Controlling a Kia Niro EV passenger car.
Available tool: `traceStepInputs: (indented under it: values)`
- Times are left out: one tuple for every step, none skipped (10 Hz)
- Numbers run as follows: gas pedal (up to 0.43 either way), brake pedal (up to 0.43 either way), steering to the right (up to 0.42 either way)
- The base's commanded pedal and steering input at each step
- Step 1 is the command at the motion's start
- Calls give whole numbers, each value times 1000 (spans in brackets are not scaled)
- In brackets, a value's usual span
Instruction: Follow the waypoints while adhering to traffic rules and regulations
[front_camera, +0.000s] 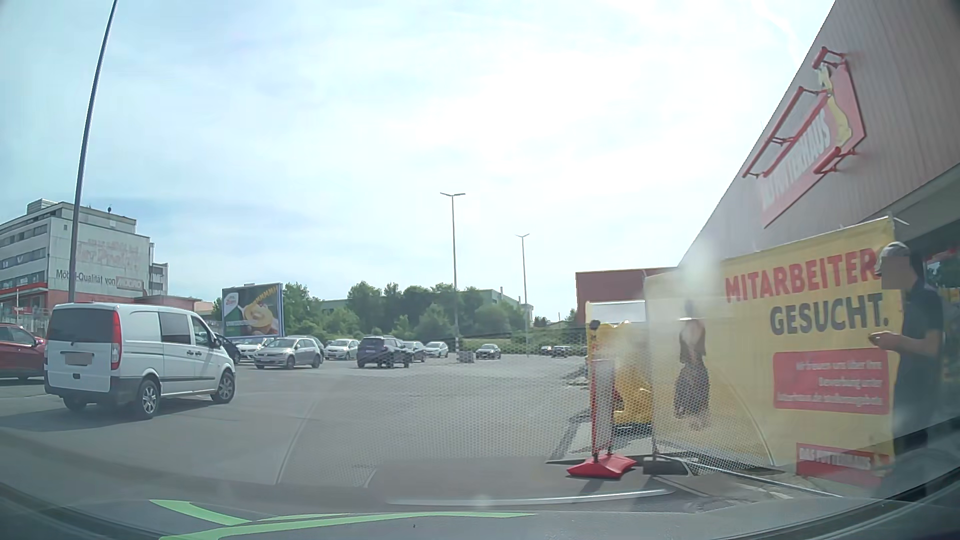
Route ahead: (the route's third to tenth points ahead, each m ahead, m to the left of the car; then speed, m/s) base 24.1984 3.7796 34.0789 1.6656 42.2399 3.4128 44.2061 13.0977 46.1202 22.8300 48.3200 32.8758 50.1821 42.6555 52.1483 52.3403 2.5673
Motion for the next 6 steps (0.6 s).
traceStepInputs:
  values:
    - [150,0,-438]
    - [150,0,-396]
    - [150,0,-355]
    - [150,0,-326]
    - [150,0,-286]
    - [150,0,-241]
